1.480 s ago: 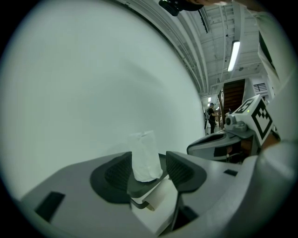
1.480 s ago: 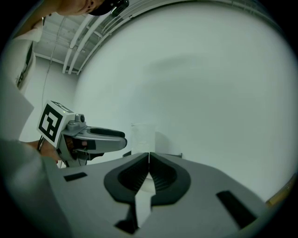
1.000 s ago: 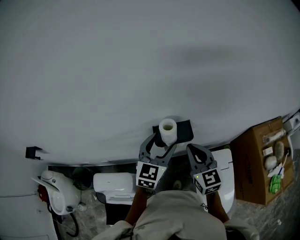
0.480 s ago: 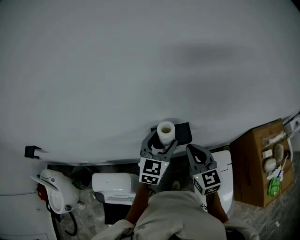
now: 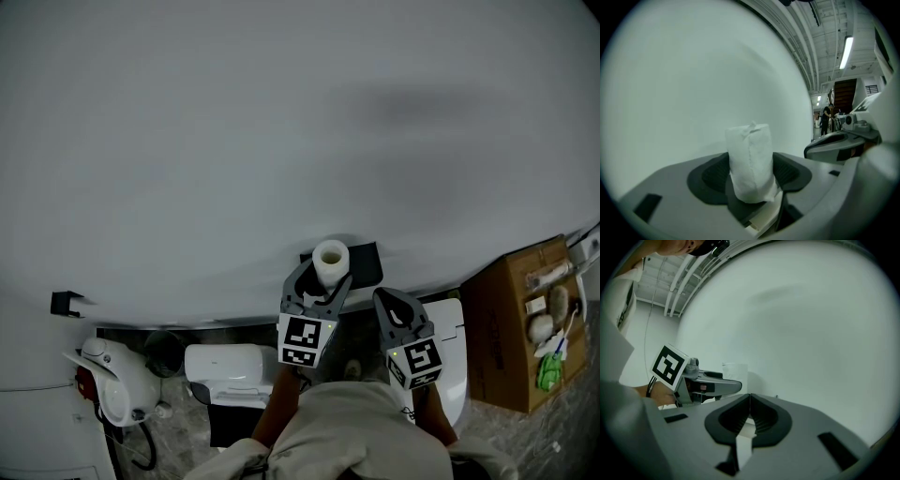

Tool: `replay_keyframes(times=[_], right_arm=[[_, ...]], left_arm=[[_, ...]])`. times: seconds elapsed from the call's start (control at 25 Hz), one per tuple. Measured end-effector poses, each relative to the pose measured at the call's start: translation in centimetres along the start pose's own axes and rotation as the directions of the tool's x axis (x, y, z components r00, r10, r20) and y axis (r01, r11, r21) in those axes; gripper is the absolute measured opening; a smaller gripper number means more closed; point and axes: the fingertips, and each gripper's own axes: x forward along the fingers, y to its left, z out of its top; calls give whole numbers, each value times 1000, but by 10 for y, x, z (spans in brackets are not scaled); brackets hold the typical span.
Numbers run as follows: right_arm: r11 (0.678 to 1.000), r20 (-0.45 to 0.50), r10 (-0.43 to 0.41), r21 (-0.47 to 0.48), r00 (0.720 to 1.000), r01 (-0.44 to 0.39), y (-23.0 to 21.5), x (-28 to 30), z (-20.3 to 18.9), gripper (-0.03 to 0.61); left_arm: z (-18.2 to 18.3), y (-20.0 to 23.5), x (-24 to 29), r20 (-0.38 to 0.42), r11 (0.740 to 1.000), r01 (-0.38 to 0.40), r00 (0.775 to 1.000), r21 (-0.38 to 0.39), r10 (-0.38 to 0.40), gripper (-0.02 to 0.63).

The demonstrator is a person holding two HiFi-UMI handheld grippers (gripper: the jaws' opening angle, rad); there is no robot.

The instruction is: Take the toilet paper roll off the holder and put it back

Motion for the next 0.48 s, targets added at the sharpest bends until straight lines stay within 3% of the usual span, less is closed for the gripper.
replay_keyframes(times=[0.48], right_arm=[[1000, 16, -10, -8, 1000, 10, 2, -6, 9, 0]], left_arm=[[22, 2, -17, 62, 1000, -14, 998, 6, 13, 293]])
